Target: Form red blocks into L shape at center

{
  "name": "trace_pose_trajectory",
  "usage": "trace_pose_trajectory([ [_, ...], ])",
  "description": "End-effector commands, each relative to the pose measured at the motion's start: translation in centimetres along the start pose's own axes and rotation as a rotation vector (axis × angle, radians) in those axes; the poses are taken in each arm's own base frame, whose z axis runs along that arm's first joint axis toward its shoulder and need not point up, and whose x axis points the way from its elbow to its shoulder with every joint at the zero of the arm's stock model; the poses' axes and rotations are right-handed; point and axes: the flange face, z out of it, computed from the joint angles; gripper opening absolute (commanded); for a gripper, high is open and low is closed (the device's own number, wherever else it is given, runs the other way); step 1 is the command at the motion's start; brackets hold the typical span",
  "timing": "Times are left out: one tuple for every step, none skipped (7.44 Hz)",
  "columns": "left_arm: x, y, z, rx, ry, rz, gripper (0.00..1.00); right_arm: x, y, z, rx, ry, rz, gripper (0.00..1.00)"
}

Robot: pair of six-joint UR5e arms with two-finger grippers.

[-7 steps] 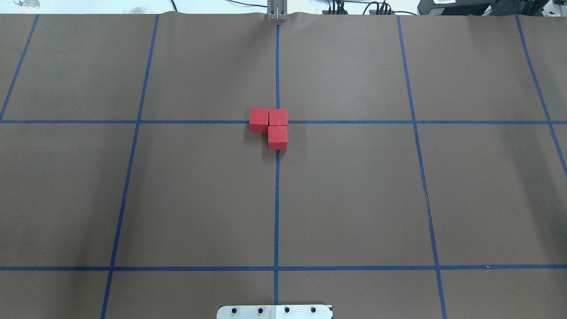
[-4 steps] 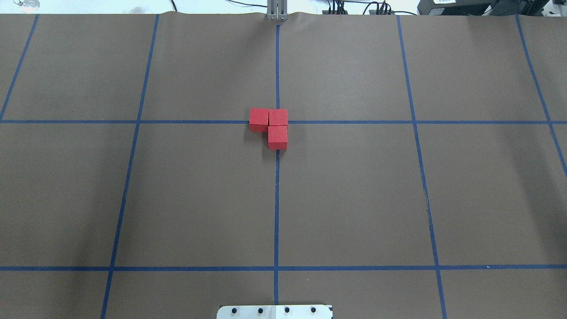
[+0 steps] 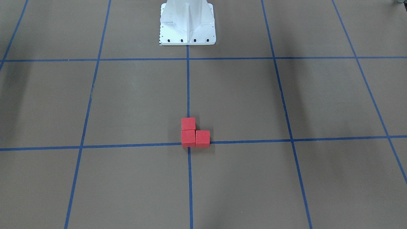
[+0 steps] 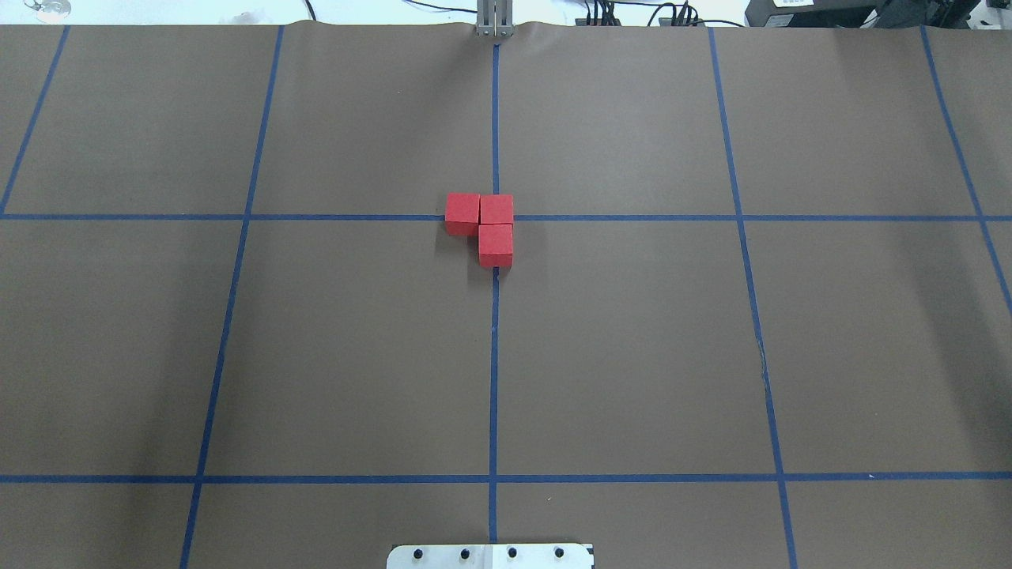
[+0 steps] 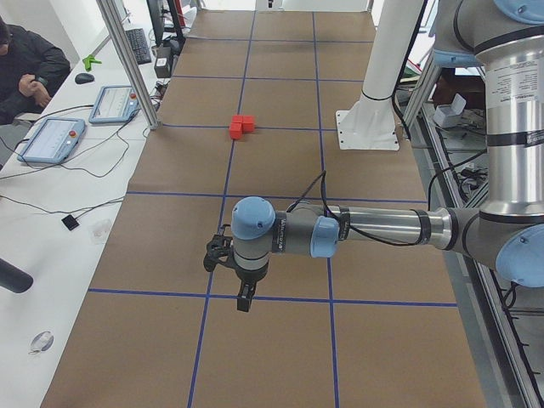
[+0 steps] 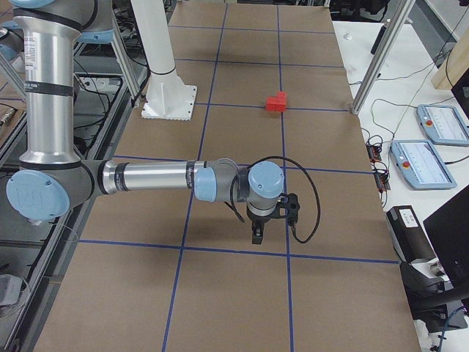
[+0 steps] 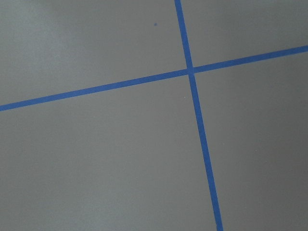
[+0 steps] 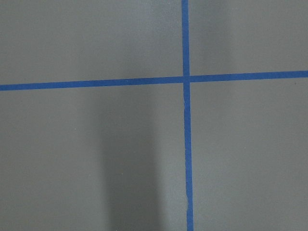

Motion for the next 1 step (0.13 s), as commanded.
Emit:
trace_pose_trajectory([
  [0.09,-0.04,0.01,0.0,0.002,0.004,1.0,-0.05,-0.08,-0.04,0.001,0.0,-0.002,0.99],
])
